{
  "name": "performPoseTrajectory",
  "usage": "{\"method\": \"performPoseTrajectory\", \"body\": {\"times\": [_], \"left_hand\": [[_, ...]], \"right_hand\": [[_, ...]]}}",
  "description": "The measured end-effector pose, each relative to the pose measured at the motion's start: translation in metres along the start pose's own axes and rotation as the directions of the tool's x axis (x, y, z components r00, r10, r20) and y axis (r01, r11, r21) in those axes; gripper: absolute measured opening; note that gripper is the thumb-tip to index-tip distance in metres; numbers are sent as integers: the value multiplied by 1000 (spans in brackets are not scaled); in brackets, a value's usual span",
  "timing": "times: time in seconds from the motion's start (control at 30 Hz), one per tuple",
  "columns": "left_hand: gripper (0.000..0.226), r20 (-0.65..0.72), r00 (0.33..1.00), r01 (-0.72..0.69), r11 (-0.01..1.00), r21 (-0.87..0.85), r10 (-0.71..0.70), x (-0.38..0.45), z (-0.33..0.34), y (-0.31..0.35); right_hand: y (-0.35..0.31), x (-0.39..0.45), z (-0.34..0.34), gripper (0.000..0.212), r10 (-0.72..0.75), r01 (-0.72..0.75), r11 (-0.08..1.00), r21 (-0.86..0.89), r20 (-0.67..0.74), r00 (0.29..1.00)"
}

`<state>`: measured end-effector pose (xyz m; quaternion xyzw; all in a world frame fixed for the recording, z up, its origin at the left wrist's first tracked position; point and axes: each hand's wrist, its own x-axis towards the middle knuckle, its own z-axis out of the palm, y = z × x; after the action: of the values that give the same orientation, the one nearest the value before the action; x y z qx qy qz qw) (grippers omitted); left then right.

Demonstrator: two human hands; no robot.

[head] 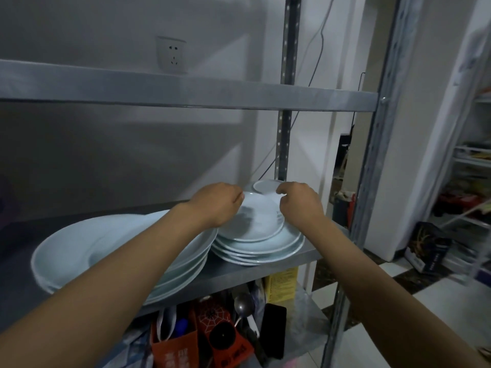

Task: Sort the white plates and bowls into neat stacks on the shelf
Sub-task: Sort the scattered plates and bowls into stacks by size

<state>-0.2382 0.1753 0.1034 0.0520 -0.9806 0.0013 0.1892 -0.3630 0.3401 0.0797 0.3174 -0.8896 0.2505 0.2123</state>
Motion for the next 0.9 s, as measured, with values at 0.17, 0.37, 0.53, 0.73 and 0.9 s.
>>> {"method": "performPoseTrajectory", "body": {"times": [0.17, 0.37, 0.53, 0.73, 0.9], "left_hand": [[33, 132, 991, -11, 997, 73, 1, 37, 18, 7], [33, 212, 977, -1, 998, 61, -12, 65, 33, 15], [30, 269, 963, -5, 998, 67, -13, 75, 45, 13], [30, 287, 958, -48, 997, 66, 27, 78, 58, 9], [33, 322, 946, -74, 994, 74, 46, 82, 65, 9]], "right_hand": [[35, 33, 21, 59, 47, -45, 999, -18, 136, 990], [48, 64, 49, 64, 37, -30, 999, -33, 253, 967], [48, 88, 59, 56, 78, -120, 986, 118, 312, 947], [70, 101, 72, 69, 45, -55, 998, 12, 403, 914], [85, 106, 86, 74, -29, 54, 998, -40, 465, 885]]}}
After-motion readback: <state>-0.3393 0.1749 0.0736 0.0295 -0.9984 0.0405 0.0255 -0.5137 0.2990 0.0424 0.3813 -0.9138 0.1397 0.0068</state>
